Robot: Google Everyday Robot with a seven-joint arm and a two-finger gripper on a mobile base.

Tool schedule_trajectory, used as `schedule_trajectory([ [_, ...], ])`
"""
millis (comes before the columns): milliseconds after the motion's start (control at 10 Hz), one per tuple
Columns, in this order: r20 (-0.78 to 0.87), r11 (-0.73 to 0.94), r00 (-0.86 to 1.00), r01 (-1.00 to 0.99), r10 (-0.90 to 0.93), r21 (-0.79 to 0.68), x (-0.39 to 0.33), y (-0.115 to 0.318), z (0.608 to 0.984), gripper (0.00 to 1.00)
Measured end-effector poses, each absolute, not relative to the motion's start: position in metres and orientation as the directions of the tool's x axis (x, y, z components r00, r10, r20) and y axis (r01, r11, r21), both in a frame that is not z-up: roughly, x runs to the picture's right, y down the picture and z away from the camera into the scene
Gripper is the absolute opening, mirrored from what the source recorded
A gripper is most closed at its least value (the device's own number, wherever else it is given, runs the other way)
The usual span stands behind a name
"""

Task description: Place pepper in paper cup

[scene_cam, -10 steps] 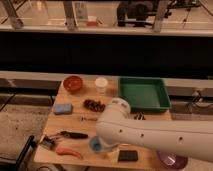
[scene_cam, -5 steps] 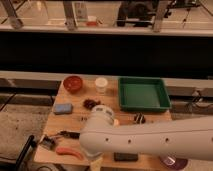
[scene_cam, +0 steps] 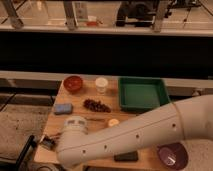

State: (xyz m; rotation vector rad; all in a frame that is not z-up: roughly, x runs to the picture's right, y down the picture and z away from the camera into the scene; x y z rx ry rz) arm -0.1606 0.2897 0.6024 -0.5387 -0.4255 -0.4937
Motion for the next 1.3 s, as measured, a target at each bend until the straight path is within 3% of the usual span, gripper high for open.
schedule_trajectory([
  [1300,0.460,0.733,0.844,0.495,-0.277,-0.466,-0.222,0.310,0.671,0.80],
])
